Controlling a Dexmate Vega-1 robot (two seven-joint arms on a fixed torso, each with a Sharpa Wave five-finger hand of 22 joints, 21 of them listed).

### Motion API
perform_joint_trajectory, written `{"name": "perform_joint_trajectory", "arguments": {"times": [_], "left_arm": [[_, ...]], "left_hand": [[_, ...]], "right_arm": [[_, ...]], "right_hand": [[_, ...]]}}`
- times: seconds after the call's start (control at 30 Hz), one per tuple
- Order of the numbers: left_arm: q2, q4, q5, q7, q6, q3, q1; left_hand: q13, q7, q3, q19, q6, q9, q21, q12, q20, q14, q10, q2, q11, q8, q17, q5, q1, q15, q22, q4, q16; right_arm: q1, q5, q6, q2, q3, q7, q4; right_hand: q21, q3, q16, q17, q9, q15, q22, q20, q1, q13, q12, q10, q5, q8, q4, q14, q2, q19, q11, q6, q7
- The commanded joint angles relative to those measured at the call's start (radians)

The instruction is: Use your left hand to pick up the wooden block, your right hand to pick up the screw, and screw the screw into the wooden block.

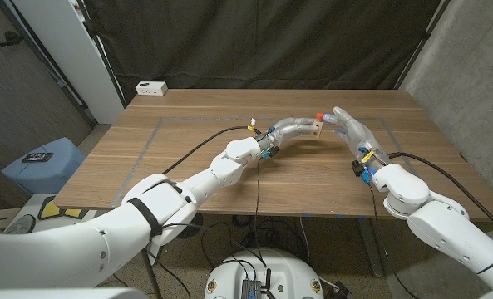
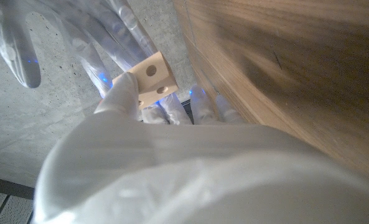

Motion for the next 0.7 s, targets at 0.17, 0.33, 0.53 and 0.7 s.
{"name": "perform_joint_trajectory", "arguments": {"times": [0.17, 0.33, 0.53, 0.7], "left_arm": [[-0.009, 0.02, 0.002, -0.008, -0.012, -0.004, -0.006], [-0.008, 0.016, 0.003, -0.008, -0.011, -0.003, -0.005], [0.002, -0.008, 0.008, -0.004, -0.005, -0.001, 0.001], [0.013, -0.039, 0.01, 0.001, 0.008, 0.002, 0.011]], "left_hand": [[0.003, 0.013, 0.006, 0.006, 0.024, 0.004, 0.007, 0.009, 0.005, 0.007, 0.001, 0.008, 0.01, 0.005, 0.003, 0.007, 0.007, -0.028, 0.005, -0.002, 0.002], [0.003, 0.013, 0.006, 0.006, 0.025, 0.004, 0.007, 0.009, 0.005, 0.008, 0.001, 0.008, 0.008, 0.005, 0.003, 0.007, 0.007, -0.029, 0.005, -0.002, 0.002], [0.003, 0.014, 0.006, 0.006, 0.022, 0.004, 0.007, 0.01, 0.005, 0.006, 0.002, 0.009, 0.01, 0.004, 0.004, 0.006, 0.006, -0.029, 0.005, -0.001, 0.002], [0.003, 0.015, 0.006, 0.007, 0.023, 0.004, 0.007, 0.01, 0.006, 0.006, 0.001, 0.01, 0.009, 0.004, 0.004, 0.007, 0.006, -0.026, 0.005, -0.001, 0.002]], "right_arm": [[-0.011, 0.003, -0.004, -0.004, 0.01, -0.003, -0.004], [-0.012, 0.002, -0.005, -0.003, 0.012, -0.006, -0.005], [-0.012, -0.001, 0.0, -0.002, 0.018, -0.007, 0.001], [-0.013, -0.001, 0.015, 0.004, 0.023, -0.003, 0.011]], "right_hand": [[-0.001, 0.004, 0.007, 0.0, 0.002, -0.005, 0.002, 0.001, 0.0, 0.002, 0.0, 0.004, -0.006, 0.0, -0.005, -0.002, 0.005, 0.007, 0.003, 0.001, -0.007], [-0.002, 0.004, 0.007, 0.0, 0.002, -0.006, 0.002, 0.001, -0.001, 0.002, 0.0, 0.004, -0.006, -0.001, -0.006, -0.001, 0.006, 0.007, 0.003, 0.001, -0.007], [-0.002, 0.004, 0.007, 0.0, 0.002, -0.005, 0.002, 0.001, -0.001, 0.002, -0.001, 0.002, -0.006, -0.005, -0.007, -0.002, 0.005, 0.008, 0.003, -0.011, 0.0], [-0.004, 0.003, 0.006, 0.0, 0.002, -0.006, 0.002, 0.001, -0.003, 0.002, -0.003, -0.003, -0.006, -0.01, -0.008, -0.003, 0.004, 0.006, 0.003, -0.026, 0.005]]}}
